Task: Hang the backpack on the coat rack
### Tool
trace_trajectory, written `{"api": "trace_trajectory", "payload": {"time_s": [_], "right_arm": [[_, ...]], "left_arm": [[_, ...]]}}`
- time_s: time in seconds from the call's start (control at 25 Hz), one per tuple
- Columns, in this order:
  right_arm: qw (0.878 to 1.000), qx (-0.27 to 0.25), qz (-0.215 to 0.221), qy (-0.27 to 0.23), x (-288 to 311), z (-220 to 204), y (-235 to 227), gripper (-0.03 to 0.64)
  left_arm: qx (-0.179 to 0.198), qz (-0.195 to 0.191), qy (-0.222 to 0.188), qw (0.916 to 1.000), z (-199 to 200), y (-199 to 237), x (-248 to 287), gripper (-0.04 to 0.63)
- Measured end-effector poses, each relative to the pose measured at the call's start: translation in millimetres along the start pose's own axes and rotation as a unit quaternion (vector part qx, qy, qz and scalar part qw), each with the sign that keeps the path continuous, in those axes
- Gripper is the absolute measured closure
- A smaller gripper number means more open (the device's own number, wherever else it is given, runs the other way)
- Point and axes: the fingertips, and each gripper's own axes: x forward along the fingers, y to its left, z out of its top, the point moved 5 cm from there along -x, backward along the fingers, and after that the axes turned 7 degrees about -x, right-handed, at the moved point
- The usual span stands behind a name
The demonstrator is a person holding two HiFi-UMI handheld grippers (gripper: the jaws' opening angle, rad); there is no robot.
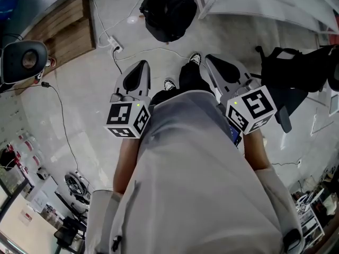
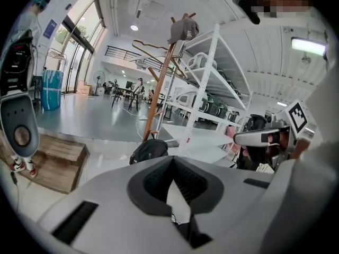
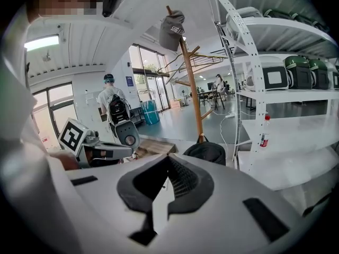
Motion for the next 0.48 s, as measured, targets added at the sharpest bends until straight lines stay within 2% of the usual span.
{"api": "trace_trajectory", "payload": {"time_s": [0.16,0.48], "right_arm": [[1.000,0.002,-0.001,0.002,0.8,-3.1,-0.2,0.607],[1.000,0.002,0.001,0.013,6.6,-5.8,10.0,0.607]], "left_arm": [[0.006,0.008,-0.004,0.9999,-2.1,-0.4,-1.0,0.589],[-0.014,-0.002,0.001,0.9999,-4.9,7.9,-8.7,0.589]]}}
